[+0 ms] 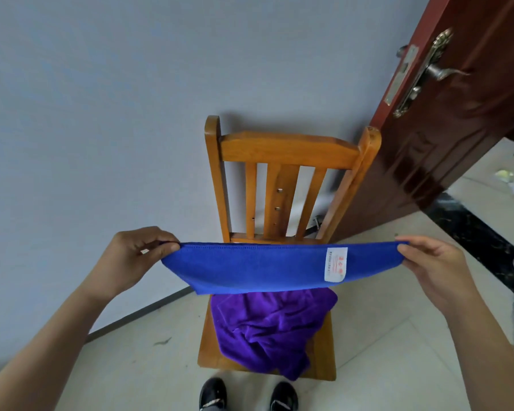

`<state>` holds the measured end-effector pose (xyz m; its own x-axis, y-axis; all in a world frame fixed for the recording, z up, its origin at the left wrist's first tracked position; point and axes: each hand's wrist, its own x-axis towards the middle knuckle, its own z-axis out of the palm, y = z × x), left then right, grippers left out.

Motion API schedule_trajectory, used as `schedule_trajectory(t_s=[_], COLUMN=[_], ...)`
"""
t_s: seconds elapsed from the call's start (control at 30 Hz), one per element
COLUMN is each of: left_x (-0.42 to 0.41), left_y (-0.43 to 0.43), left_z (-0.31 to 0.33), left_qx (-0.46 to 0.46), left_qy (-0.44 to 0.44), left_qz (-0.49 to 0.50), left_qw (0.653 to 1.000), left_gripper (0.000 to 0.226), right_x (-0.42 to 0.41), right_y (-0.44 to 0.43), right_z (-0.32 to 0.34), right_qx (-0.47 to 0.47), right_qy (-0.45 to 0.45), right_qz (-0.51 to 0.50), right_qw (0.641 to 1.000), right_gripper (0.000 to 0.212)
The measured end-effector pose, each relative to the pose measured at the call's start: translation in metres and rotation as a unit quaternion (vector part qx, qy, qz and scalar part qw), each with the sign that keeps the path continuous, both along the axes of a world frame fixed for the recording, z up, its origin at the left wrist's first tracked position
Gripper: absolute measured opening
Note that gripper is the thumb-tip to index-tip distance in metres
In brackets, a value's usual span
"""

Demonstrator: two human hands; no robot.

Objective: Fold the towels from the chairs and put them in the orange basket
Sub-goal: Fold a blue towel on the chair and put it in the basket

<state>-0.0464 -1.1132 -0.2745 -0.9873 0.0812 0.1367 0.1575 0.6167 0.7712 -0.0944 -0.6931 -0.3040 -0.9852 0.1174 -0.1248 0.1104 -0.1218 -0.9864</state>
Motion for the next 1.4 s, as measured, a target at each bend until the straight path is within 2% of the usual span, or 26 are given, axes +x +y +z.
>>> schedule_trajectory(t_s=[0.07,0.17,0.3,0.37,0.43,0.53,0.63,0.73,0.83,0.97,1.07,1.13,1.27,1.33,1.4], left_x=[0.002,0.000,-0.021,-0.043,-0.068,-0.108,-0.146,-0.139,-0.087,-0.011,0.019,0.026,0.029,0.031,0.030], left_y=[-0.007,-0.011,-0.010,-0.009,-0.006,0.002,0.010,0.010,-0.001,-0.013,-0.005,0.009,0.030,0.034,0.036], left_z=[-0.010,-0.021,-0.038,-0.055,-0.078,-0.127,-0.198,-0.256,-0.305,-0.354,-0.374,-0.379,-0.386,-0.389,-0.393], left_qx=[-0.006,0.002,0.006,-0.009,-0.037,-0.075,-0.093,-0.013,-0.025,-0.023,-0.007,0.016,0.058,0.083,0.086], left_qy=[-0.010,-0.060,-0.102,-0.119,-0.124,-0.151,-0.243,-0.347,-0.447,-0.552,-0.572,-0.586,-0.630,-0.643,-0.624], left_qz=[0.012,0.027,0.045,0.052,0.051,0.063,0.119,0.201,0.211,0.258,0.250,0.235,0.211,0.211,0.235], left_qw=[1.000,0.998,0.994,0.991,0.990,0.984,0.958,0.916,0.869,0.793,0.781,0.775,0.746,0.731,0.740], left_gripper=[0.044,0.053,0.037,0.031,0.028,0.017,0.017,0.051,0.067,0.054,0.039,0.036,0.049,0.054,0.058], right_x=[0.010,0.015,0.007,-0.005,-0.023,-0.060,-0.094,-0.095,-0.061,0.005,0.034,0.048,0.067,0.071,0.073], right_y=[-0.002,-0.004,-0.013,-0.019,-0.025,-0.030,-0.038,-0.045,-0.048,-0.056,-0.064,-0.066,-0.065,-0.064,-0.063], right_z=[-0.004,-0.010,-0.019,-0.036,-0.059,-0.110,-0.181,-0.242,-0.286,-0.326,-0.335,-0.337,-0.339,-0.343,-0.346], right_qx=[-0.002,-0.010,0.000,0.016,0.009,0.033,0.060,0.120,0.189,0.273,0.297,0.284,0.166,0.140,0.119], right_qy=[-0.008,-0.011,-0.028,-0.059,-0.097,-0.165,-0.219,-0.268,-0.321,-0.420,-0.443,-0.446,-0.463,-0.478,-0.500], right_qz=[-0.011,-0.031,-0.070,-0.092,-0.113,-0.164,-0.200,-0.199,-0.172,-0.098,-0.054,-0.017,0.012,0.019,0.029], right_qw=[1.000,0.999,0.997,0.994,0.989,0.972,0.953,0.935,0.912,0.860,0.844,0.849,0.870,0.867,0.857], right_gripper=[0.062,0.061,0.058,0.039,0.009,0.012,0.030,0.039,0.037,0.027,0.026,0.027,0.041,0.046,0.048])
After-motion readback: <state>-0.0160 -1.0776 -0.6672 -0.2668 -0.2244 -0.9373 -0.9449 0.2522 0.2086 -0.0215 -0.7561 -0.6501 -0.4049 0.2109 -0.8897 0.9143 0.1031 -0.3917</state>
